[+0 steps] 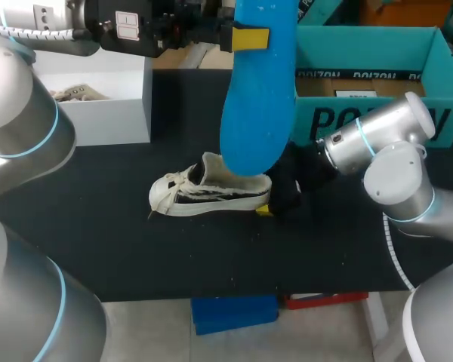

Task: Take the shoe out of the shoebox, open the shoe tongue, remove and reinsert the insole, then place the shoe into the shoebox

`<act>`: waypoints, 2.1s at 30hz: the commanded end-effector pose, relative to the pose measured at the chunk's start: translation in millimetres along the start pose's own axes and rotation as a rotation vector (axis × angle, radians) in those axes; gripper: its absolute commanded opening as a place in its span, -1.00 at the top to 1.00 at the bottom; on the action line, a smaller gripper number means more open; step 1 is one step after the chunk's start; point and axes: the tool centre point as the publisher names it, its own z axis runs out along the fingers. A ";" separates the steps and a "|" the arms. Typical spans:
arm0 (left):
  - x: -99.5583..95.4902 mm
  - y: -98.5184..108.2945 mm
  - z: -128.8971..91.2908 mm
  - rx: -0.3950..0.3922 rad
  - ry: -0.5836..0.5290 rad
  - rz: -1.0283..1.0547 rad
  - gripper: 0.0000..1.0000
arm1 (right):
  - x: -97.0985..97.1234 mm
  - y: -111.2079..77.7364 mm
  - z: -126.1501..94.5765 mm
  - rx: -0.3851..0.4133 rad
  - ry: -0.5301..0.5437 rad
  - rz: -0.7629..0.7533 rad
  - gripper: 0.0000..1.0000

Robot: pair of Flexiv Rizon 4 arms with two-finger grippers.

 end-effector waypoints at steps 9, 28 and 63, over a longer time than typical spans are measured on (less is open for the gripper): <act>0.0 0.7 0.9 0.000 -0.002 0.000 1.00 | 2.2 21.2 -34.8 0.343 -0.005 0.027 -1.00; 0.0 0.7 0.9 0.000 -0.002 0.000 1.00 | -29.0 79.9 -35.9 0.878 -0.023 -0.048 -1.00; 0.0 0.7 0.9 0.000 -0.002 0.000 1.00 | -39.0 89.5 28.5 0.963 0.018 -0.065 0.15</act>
